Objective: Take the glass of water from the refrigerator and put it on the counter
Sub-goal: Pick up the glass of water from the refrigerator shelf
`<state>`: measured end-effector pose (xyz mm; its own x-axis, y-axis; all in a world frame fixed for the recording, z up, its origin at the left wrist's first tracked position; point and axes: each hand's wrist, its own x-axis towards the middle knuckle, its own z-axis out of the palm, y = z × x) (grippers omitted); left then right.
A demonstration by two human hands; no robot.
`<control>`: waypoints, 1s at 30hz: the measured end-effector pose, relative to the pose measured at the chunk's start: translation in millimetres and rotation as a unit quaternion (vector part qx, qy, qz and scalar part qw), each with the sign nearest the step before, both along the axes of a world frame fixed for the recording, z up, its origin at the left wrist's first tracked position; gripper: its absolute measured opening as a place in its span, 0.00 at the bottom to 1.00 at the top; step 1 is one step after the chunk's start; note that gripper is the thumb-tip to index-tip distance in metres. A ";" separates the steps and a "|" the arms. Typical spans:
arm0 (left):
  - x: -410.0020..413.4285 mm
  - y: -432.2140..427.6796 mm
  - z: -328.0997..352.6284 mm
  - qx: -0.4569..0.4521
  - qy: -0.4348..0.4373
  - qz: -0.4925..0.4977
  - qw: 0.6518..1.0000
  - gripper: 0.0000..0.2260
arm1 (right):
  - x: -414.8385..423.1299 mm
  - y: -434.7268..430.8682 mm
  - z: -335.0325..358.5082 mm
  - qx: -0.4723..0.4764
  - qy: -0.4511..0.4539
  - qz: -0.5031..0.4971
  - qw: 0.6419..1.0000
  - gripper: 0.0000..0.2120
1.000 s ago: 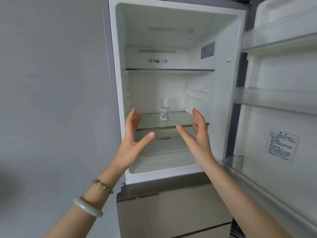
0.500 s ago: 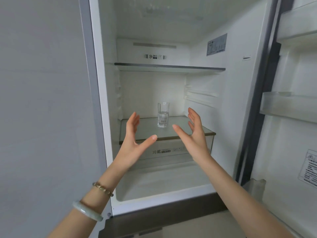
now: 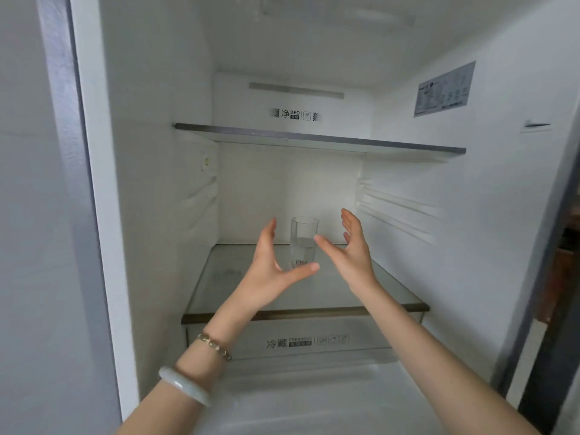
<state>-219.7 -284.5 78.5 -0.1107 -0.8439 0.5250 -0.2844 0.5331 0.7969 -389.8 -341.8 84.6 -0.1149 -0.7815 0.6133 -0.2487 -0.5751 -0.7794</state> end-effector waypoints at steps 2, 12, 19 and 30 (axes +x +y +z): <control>-6.9 -17.7 0.5 0.025 -0.005 0.014 1.000 0.51 | -0.1 -18.5 -2.2 0.026 0.019 0.017 0.999 0.38; -7.8 -67.7 -4.7 0.192 -0.101 -0.011 0.976 0.54 | 1.1 -70.7 -11.8 0.173 0.078 0.035 0.981 0.41; -13.9 -72.6 -13.5 0.193 -0.152 -0.044 0.968 0.38 | 9.9 -78.9 -14.3 0.190 0.096 0.061 0.975 0.42; -12.6 -58.5 -2.9 0.190 -0.060 -0.071 0.977 0.48 | 11.1 -51.9 9.1 0.162 0.070 0.042 0.983 0.38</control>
